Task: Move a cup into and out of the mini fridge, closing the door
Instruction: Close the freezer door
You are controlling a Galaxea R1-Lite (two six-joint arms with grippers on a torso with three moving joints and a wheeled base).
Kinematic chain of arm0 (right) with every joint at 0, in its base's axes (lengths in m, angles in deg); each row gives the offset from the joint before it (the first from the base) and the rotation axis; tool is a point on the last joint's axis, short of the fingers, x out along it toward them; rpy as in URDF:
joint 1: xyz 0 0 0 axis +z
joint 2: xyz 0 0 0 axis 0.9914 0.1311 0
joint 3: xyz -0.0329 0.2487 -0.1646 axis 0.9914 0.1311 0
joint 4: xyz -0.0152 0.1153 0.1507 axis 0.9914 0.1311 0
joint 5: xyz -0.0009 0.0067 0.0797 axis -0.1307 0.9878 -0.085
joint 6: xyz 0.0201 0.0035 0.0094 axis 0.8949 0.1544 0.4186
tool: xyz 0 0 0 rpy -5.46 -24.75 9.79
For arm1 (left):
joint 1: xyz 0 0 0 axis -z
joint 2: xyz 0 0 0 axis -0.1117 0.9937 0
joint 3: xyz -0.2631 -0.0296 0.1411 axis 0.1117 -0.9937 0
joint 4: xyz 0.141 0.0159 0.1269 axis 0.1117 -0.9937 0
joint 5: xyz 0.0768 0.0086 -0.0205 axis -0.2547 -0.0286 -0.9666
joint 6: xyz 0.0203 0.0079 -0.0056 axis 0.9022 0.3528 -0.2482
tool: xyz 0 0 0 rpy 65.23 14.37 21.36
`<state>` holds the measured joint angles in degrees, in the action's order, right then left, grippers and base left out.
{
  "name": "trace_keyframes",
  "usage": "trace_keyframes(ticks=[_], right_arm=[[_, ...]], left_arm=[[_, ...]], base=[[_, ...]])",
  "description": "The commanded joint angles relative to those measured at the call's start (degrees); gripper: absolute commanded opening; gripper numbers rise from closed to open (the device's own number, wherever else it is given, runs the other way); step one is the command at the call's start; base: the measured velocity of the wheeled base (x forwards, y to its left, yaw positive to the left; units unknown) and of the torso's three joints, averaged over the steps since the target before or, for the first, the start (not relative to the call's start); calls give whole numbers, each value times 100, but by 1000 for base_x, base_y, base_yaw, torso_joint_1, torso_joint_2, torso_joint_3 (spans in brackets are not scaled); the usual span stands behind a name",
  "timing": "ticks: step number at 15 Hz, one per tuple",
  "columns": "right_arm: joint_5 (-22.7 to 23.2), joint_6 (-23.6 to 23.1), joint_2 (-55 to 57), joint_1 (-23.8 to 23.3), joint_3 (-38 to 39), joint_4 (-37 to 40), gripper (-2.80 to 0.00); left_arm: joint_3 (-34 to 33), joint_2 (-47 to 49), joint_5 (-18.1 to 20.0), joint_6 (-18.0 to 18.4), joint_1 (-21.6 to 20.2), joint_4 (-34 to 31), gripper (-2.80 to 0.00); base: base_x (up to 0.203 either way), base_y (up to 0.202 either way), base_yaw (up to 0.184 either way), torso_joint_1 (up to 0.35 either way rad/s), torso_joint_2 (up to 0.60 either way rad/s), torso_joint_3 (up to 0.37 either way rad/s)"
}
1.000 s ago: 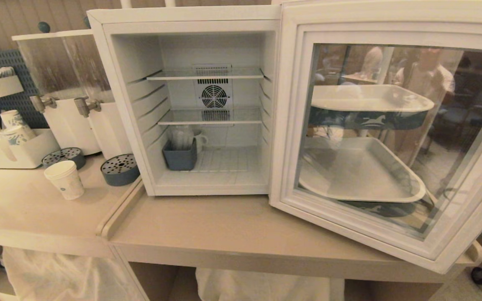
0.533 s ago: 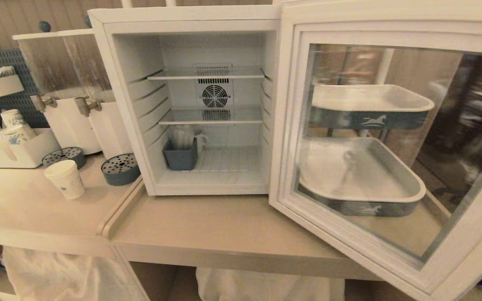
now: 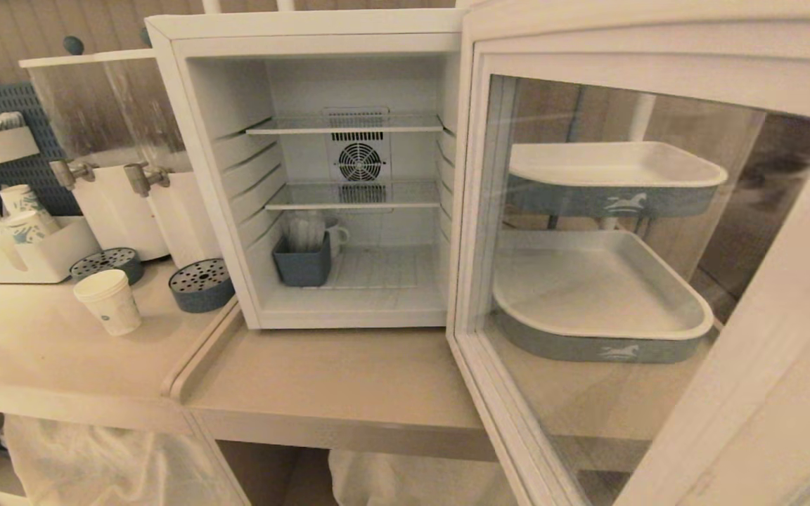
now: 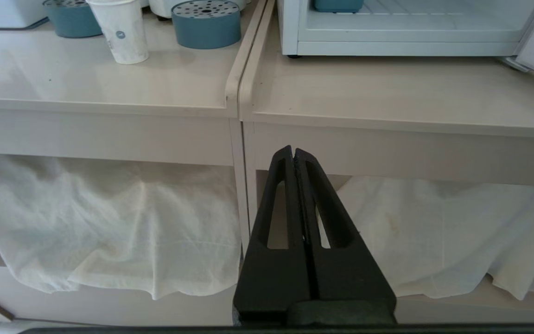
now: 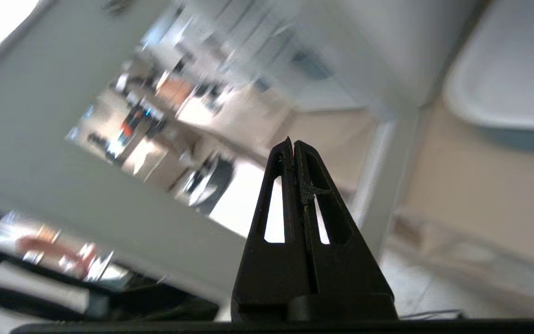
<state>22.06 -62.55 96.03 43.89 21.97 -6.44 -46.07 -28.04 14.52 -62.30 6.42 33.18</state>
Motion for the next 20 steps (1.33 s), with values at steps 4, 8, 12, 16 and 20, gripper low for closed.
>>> trace_keyframes(ticks=[4,8,12,16,20], right_arm=[[45,1860,-1925,864,-557,74,-280],[45,2362,-2365,957,-798,80,-280],[45,2338,-2352,969,-790,70,-280],[45,2389,-958,1028,-908,-835,-280],[-56,2197,1124,1741,-739,-2412,-280]], left_arm=[[0,-11,4,-3,0,2,-280],[0,-11,-5,-3,0,2,-280],[0,-11,-5,-3,0,2,-280],[0,-11,-5,-3,0,-7,-280],[0,-11,4,-3,0,2,-280]], base=[[0,0,0,0,0,0],[0,0,0,0,0,0],[0,0,0,0,0,0],[0,0,0,0,0,0],[0,0,0,0,0,0]])
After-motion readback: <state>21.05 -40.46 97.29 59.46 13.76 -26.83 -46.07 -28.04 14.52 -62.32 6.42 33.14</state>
